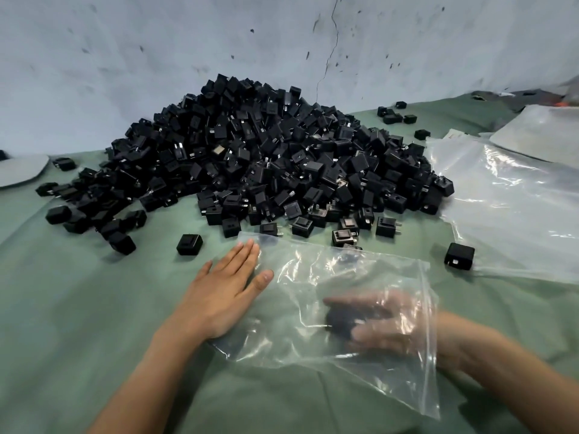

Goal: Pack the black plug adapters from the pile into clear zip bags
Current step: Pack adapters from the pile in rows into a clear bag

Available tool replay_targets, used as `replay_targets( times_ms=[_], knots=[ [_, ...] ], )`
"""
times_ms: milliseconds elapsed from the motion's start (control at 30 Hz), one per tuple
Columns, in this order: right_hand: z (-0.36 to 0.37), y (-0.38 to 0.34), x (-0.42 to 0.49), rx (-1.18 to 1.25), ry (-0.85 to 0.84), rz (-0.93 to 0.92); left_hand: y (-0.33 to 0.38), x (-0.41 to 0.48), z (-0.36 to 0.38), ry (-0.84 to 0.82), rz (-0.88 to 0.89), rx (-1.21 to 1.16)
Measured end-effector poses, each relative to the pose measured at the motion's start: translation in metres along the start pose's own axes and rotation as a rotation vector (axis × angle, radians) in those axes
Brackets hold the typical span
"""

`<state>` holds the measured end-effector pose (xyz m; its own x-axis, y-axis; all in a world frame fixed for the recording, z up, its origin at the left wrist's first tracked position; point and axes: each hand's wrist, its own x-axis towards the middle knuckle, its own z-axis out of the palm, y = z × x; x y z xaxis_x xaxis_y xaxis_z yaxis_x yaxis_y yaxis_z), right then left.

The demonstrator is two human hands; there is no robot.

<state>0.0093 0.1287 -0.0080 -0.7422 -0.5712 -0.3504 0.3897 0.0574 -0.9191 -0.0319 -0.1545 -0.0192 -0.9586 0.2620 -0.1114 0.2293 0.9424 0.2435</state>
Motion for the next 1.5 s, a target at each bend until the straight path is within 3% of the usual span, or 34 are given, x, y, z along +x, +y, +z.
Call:
replay_targets(
  times_ms=[67, 200, 300, 467, 567, 900, 1133, 1267, 1500],
  knots=[
    [0.015, -0.002, 0.018, 0.111, 0.044, 0.0, 0.0, 0.0, 0.0, 0.004, 0.001, -0.01],
    [0.043, -0.011, 0.053, -0.096, 0.311, -0.178, -0.001, -0.001, 0.0, 0.006, -0.002, -0.008],
    [0.062, -0.015, 0.078, -0.036, 0.499, -0.25, -0.001, -0.001, 0.0, 0.018, 0.002, -0.007],
    [0.075, -0.014, 0.113, 0.075, 0.567, -0.198, -0.001, 0.0, 0.0, 0.024, 0.003, -0.008],
    [0.079, -0.015, 0.125, -0.009, 0.66, -0.246, -0.001, -0.001, 0.0, 0.021, 0.007, -0.015],
    [0.082, -0.022, 0.132, -0.001, 0.664, -0.208, -0.002, -0.002, 0.001, 0.038, 0.009, -0.031],
    [0.078, -0.023, 0.132, 0.109, 0.538, -0.173, -0.003, -0.004, -0.001, 0.148, -0.055, -0.322],
    [0.075, -0.022, 0.126, -0.196, 0.464, -0.227, -0.002, -0.003, 0.001, 0.091, -0.059, -0.227],
    [0.069, -0.024, 0.128, -0.06, 0.3, -0.191, 0.0, -0.002, -0.001, 0.043, -0.072, -0.119]
  ],
)
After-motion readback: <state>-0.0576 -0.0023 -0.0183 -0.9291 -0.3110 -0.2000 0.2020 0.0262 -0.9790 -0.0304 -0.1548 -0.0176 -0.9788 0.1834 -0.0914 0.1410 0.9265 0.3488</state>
